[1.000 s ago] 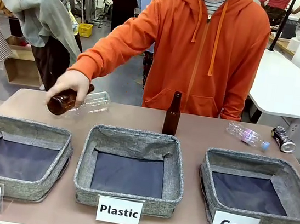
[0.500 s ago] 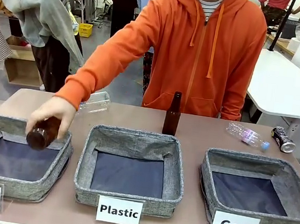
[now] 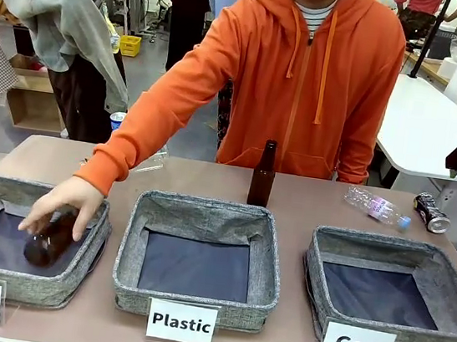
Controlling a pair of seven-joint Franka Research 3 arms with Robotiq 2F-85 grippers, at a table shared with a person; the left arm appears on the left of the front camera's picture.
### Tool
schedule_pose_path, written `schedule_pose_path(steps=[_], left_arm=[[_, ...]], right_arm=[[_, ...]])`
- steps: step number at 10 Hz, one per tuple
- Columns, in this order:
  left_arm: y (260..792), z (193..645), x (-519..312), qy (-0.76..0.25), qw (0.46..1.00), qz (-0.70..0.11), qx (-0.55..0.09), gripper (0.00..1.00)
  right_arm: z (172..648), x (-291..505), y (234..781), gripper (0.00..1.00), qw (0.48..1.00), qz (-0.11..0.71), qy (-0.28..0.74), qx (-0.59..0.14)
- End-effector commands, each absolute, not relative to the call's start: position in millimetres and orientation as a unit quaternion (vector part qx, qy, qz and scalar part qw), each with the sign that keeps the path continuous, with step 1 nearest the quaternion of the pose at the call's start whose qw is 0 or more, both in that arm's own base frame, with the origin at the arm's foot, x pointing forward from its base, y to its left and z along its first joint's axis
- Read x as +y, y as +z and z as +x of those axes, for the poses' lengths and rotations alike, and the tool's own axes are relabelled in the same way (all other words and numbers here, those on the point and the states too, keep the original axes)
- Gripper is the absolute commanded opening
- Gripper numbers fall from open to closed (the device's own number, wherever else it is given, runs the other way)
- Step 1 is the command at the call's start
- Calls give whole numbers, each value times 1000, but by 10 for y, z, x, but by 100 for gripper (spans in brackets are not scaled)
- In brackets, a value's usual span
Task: Sort the can waste into the basket.
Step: Pick up the can waste from the table and place it in the right Fabric basket.
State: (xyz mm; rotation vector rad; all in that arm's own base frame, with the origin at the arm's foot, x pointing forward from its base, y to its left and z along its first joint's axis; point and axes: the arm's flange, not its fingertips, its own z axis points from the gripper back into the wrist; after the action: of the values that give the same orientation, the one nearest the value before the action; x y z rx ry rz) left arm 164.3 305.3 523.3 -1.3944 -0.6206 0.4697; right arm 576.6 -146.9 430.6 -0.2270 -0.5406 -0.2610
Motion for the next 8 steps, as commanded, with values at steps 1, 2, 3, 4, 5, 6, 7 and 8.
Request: schedule_pose_path(steps=[1,2,3,4,5,6,7,8], left_arm=[[5267,1544,3070,196,693,-639,-272,100],[5315,1472,3020,182,698,-639,-269,100],[5343,1441,2971,165,700,-642,-266,100],[5351,1463,2917,155,704,-644,-257,100],[5316,1489,2857,150,708,-643,-250,100],[5216,1577,2699,132,726,-638,-222,100],[5085,1695,2512,125,747,-623,-196,100],[4968,1799,2271,111,768,-609,-165,100]], right_arm=[[5923,-1381,4224,100,942,-124,-134,-282],[5993,-1356,4154,100,942,-124,-132,-282],[6063,-1347,4071,100,941,-126,-133,-284],[6116,-1337,3980,100,940,-128,-132,-286],[6137,-1319,3890,100,938,-128,-127,-295],[6165,-1310,3810,100,937,-129,-125,-299],[6194,-1303,3752,100,936,-133,-126,-301],[6213,-1291,3696,100,936,-132,-125,-300]])
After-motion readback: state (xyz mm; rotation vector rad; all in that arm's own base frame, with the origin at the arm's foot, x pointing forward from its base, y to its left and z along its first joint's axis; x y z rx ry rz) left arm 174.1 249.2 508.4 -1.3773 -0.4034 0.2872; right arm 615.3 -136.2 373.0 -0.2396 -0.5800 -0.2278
